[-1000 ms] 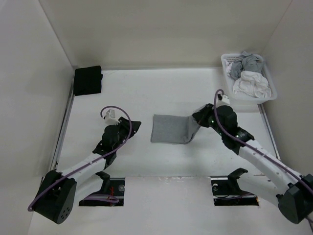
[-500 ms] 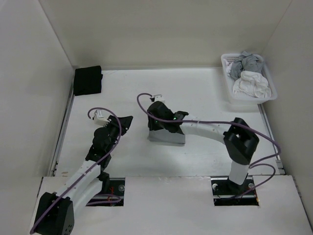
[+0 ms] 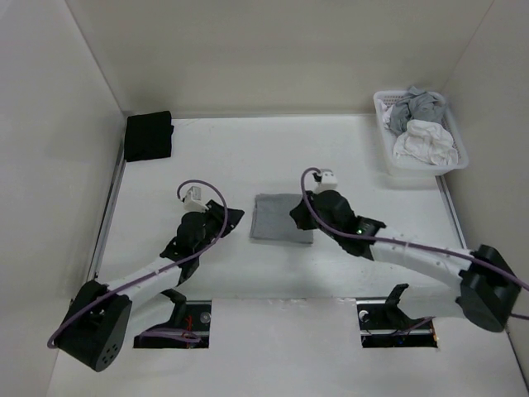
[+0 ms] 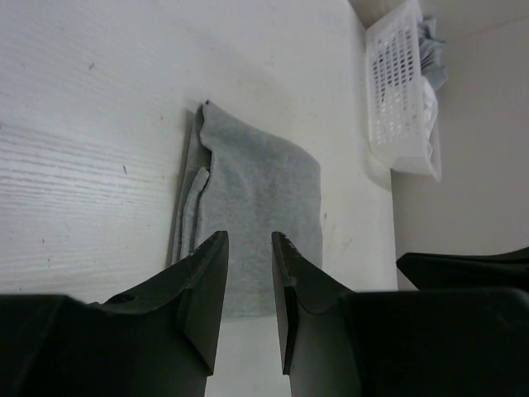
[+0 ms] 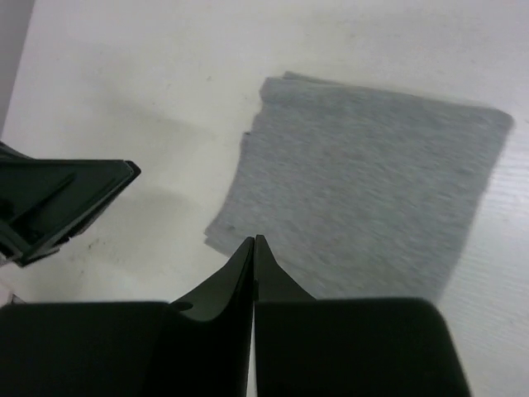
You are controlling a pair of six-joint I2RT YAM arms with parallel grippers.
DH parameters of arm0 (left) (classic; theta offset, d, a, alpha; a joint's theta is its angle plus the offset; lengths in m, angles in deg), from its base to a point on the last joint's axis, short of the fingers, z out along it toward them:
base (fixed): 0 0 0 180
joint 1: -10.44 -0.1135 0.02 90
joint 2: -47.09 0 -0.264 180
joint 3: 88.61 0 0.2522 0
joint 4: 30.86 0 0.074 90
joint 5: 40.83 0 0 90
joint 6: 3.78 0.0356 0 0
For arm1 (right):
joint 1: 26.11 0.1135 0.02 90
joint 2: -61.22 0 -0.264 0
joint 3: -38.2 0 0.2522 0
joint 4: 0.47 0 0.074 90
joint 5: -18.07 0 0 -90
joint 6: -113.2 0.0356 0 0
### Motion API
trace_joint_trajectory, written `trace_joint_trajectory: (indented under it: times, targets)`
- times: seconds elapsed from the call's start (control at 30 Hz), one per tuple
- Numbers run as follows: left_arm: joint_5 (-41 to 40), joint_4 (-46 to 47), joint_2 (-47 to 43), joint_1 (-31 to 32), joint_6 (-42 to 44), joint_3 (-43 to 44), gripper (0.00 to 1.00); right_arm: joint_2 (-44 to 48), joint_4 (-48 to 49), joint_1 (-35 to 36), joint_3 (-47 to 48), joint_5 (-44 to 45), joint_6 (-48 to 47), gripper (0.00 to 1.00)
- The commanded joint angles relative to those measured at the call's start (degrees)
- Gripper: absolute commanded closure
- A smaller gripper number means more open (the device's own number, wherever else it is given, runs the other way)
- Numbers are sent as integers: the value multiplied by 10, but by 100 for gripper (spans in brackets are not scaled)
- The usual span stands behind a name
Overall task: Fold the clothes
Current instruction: Fold the tank top
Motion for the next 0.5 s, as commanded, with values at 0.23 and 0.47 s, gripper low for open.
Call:
trace_joint_trajectory:
  times: [0.23,0.47]
  targets:
    - [-70,-80,44,-7,125,44,65,323,153,-155,-295,50,58,80]
    - [-71,-125,76,-2,168,90,59,304,240,-302,-359,24,54,47]
